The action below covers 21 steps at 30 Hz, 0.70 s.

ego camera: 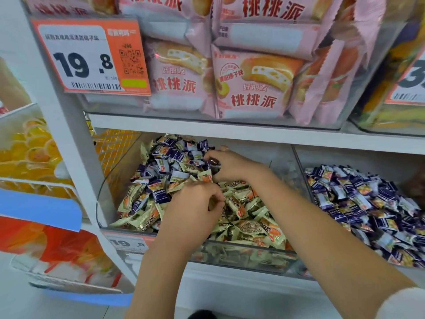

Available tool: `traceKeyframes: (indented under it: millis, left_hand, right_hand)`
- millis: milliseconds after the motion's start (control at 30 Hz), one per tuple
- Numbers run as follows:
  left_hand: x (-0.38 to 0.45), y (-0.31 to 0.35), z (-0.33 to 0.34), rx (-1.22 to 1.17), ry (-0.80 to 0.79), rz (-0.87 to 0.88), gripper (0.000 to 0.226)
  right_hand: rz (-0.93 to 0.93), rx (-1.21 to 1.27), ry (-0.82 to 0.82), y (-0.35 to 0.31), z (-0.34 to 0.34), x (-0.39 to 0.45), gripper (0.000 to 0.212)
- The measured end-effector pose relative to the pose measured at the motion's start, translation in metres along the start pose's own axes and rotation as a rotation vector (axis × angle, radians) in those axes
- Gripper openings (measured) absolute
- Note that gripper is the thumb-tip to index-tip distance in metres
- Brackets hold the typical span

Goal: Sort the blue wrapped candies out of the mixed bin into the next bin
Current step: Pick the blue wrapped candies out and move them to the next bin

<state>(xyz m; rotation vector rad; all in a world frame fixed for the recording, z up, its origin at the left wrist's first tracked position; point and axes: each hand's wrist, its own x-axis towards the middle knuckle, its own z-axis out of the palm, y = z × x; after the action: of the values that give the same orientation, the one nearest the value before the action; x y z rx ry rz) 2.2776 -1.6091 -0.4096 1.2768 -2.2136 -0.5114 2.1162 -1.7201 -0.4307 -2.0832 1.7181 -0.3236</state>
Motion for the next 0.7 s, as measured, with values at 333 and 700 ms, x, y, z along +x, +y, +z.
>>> traceKeyframes:
  millis: [333,700]
  left_hand:
    - [0.003,0.0,0.002,0.005,0.018,0.018,0.008]
    - [0.005,-0.006,0.0,-0.036,-0.013,-0.018,0.01]
  right_hand:
    - [-0.045,0.023,0.079,-0.017,0.008,-0.006,0.038]
    - [0.113,0.519,0.161,-0.015,-0.014,-0.02,0.02]
